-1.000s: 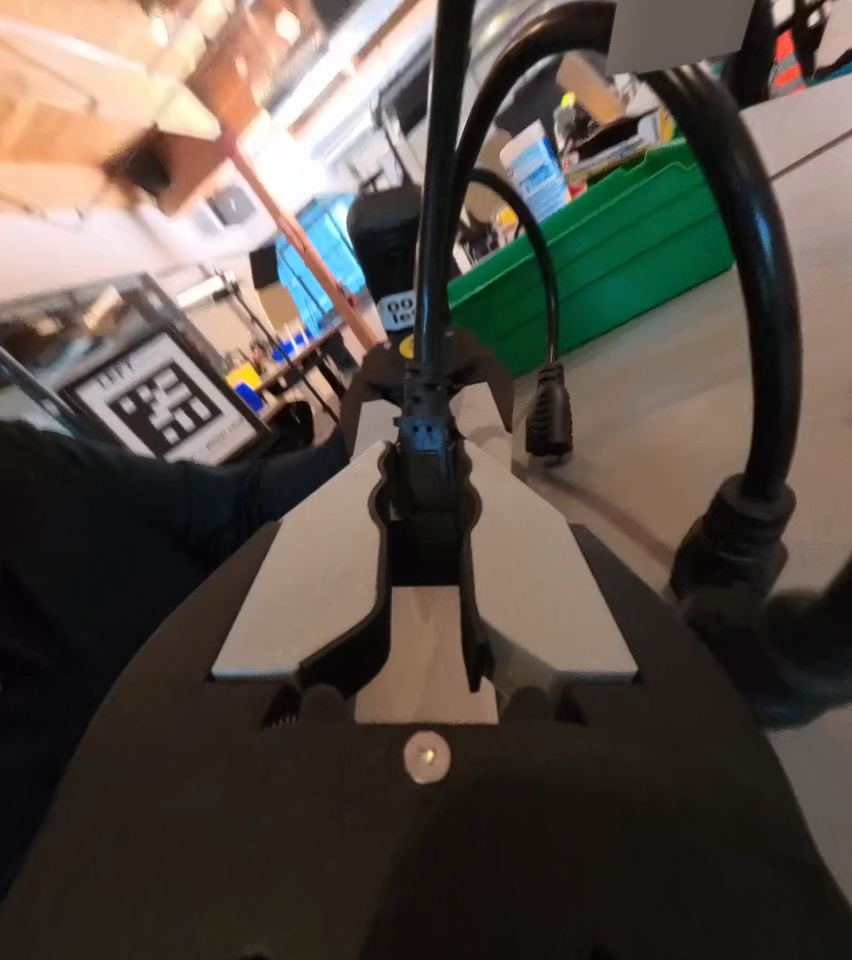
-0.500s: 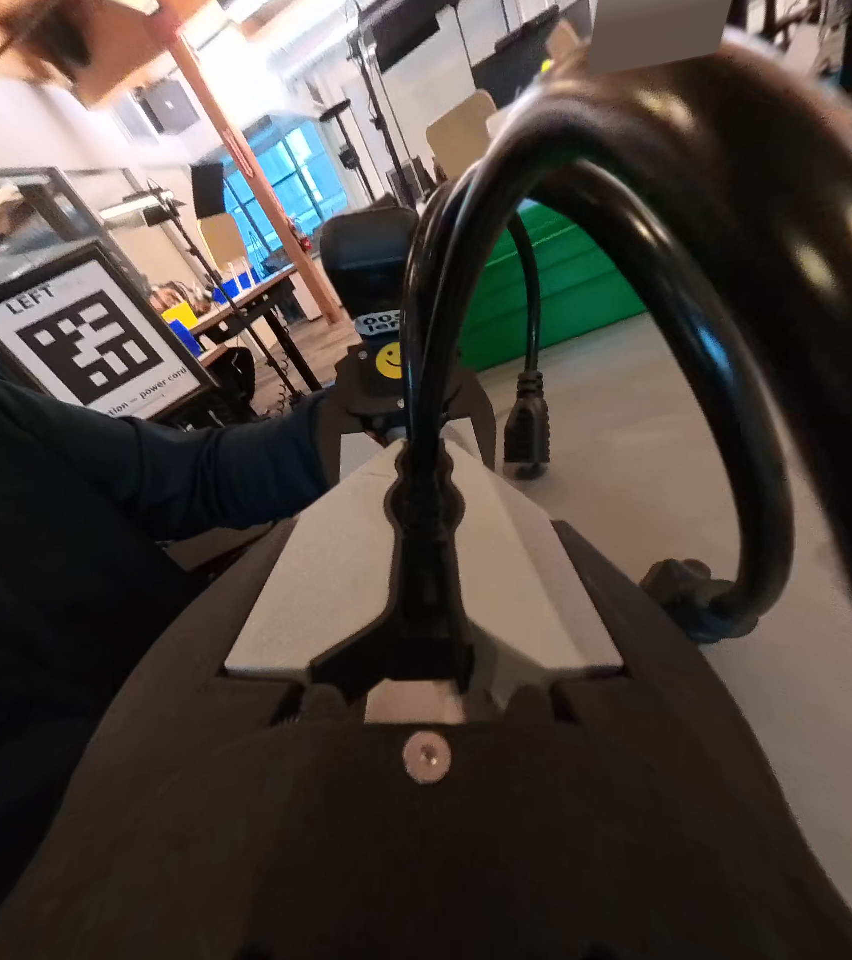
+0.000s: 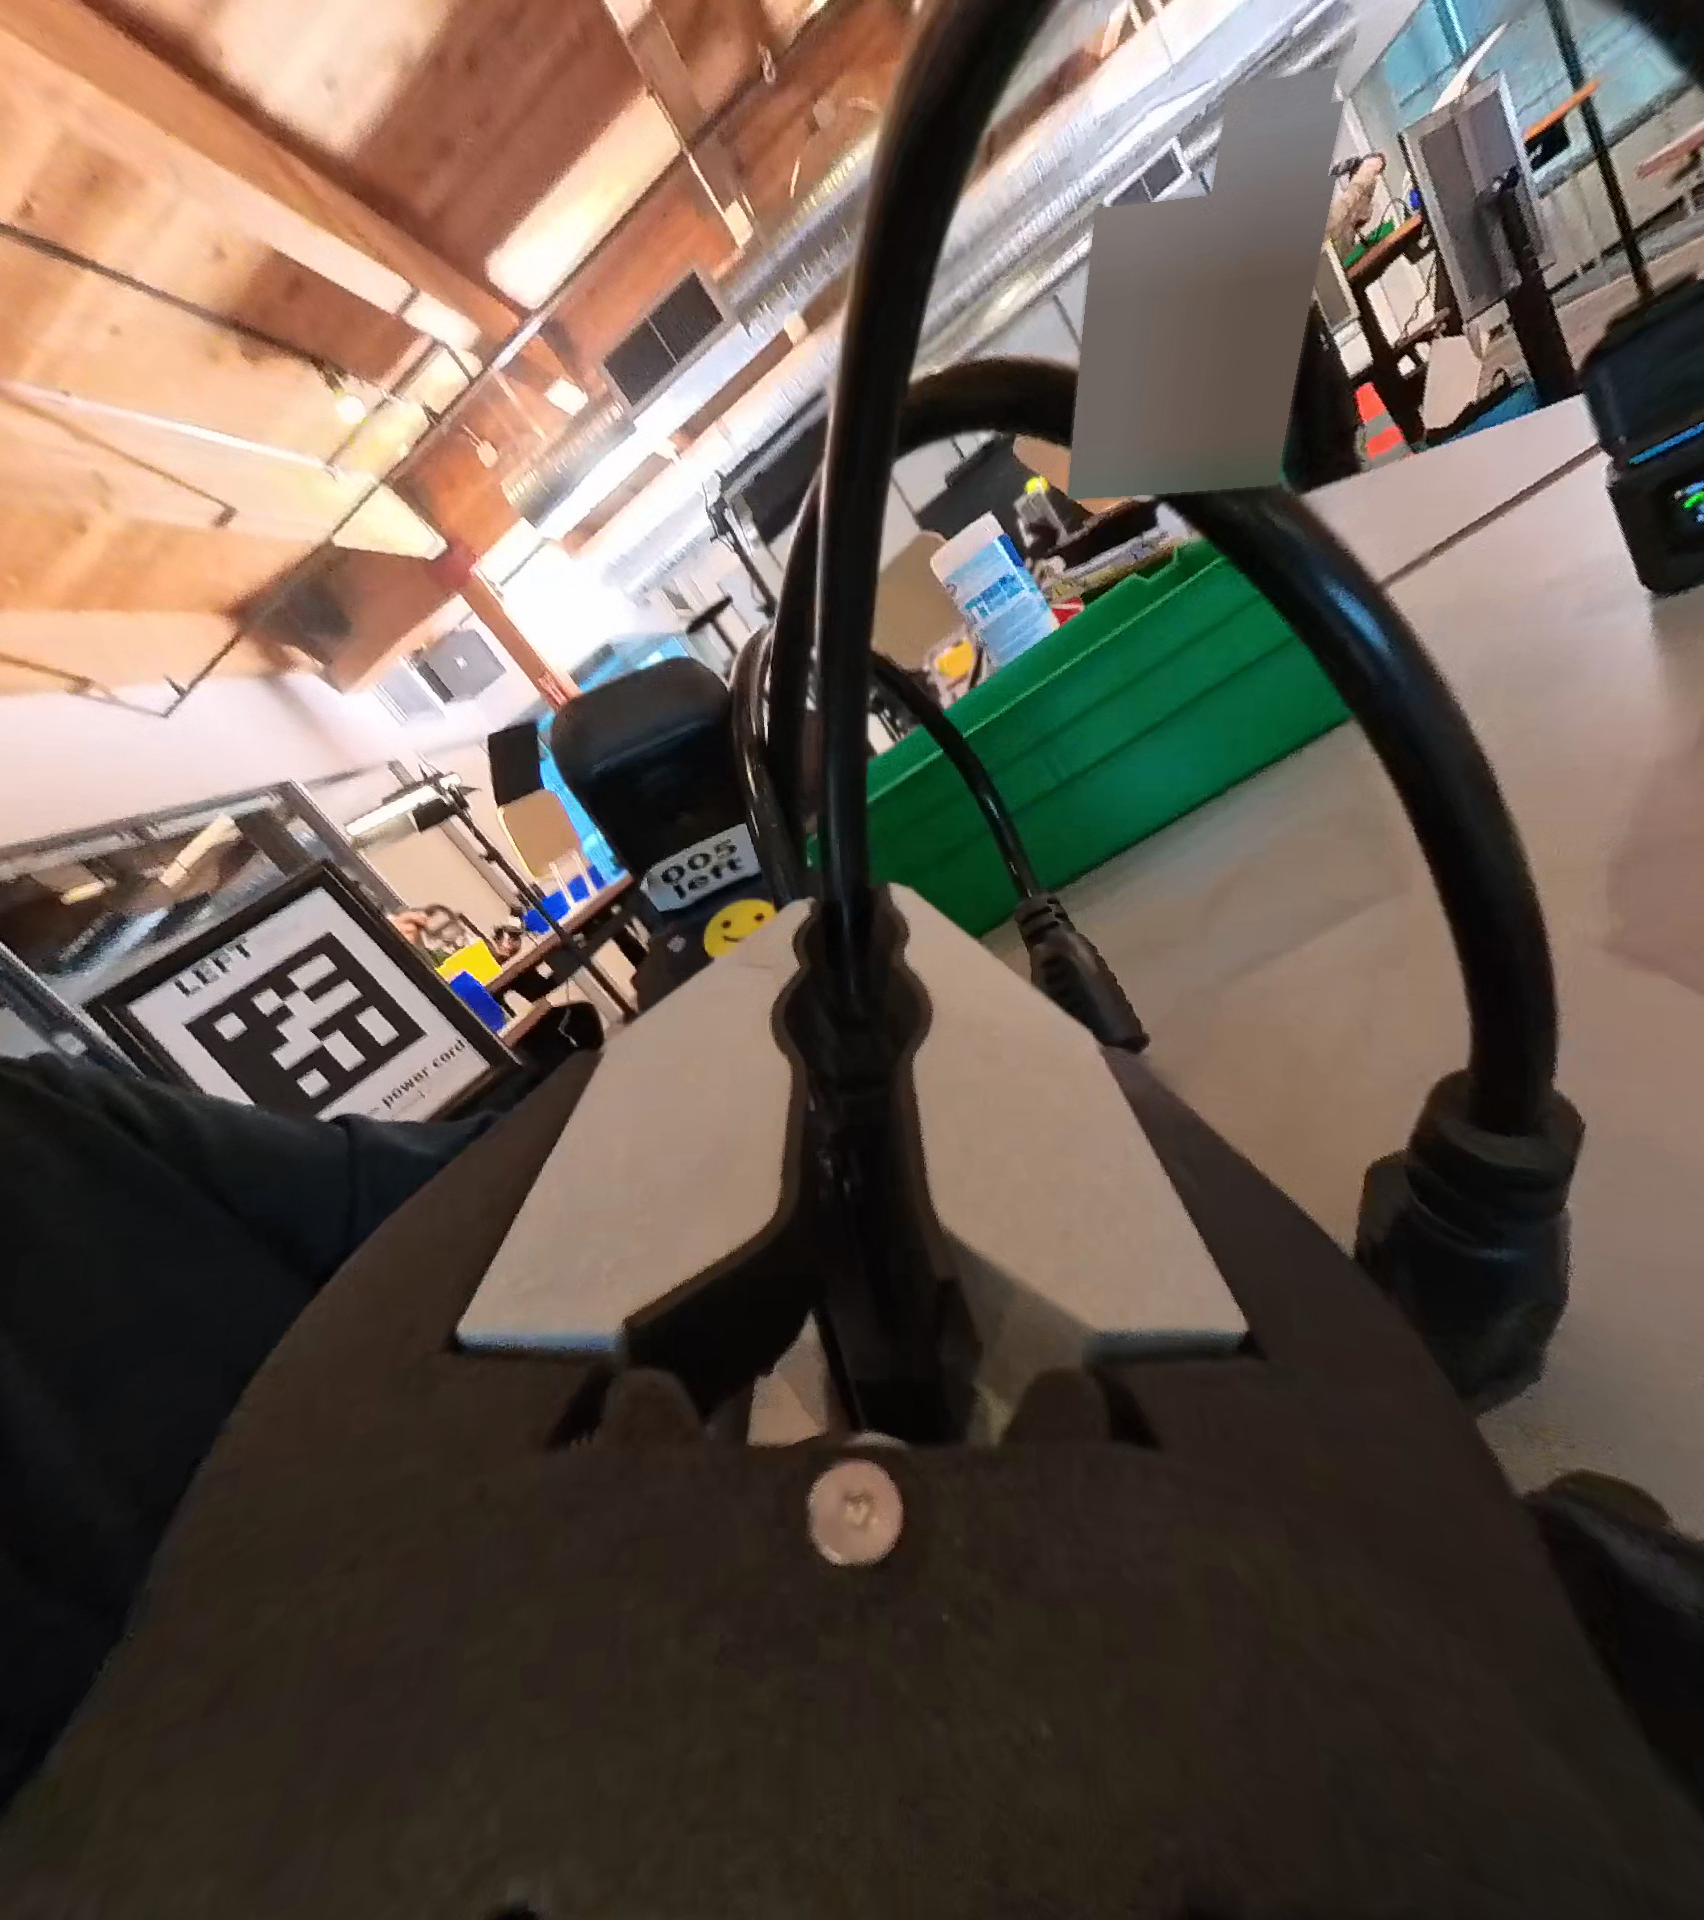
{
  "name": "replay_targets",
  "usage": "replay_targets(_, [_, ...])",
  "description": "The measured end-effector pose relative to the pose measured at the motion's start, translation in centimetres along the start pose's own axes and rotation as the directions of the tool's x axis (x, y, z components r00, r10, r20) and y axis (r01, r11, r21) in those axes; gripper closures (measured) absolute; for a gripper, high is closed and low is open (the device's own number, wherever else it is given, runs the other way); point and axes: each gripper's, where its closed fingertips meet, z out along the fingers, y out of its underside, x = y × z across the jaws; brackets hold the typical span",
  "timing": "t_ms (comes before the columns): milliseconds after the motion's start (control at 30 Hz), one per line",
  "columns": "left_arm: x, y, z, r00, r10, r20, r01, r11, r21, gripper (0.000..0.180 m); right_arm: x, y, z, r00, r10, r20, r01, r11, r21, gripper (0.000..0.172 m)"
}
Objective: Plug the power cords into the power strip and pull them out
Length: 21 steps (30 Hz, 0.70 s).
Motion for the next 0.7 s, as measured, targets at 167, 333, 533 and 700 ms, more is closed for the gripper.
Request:
replay_targets(167, [-0.2,-0.8,-0.3,1.0,-0.006,0.014,0.006,0.999,0.051,0.136,0.1,-1.1,0.0,1.0,0.031,0.003,-0.031,0.998,0.062,0.172])
replay_targets(333, [-0.3,-1.3,-0.3,0.999,-0.016,0.031,0.013,0.997,0.082,0.135,0.3,-1.9,-0.4,0.998,0.059,-0.011,-0.057,0.99,0.125,0.172])
replay_targets(533, [-0.1,-1.7,-0.4,1.0,-0.021,0.022,0.019,0.994,0.109,0.135,0.3,-2.5,-0.9,0.996,0.094,-0.008,-0.091,0.978,0.189,0.172])
replay_targets(700, [1.0,-2.2,-1.6,0.989,-0.023,-0.146,0.046,0.986,0.157,0.136,-1.2,-2.4,0.1,0.996,0.06,0.072,-0.069,0.99,0.125,0.167])
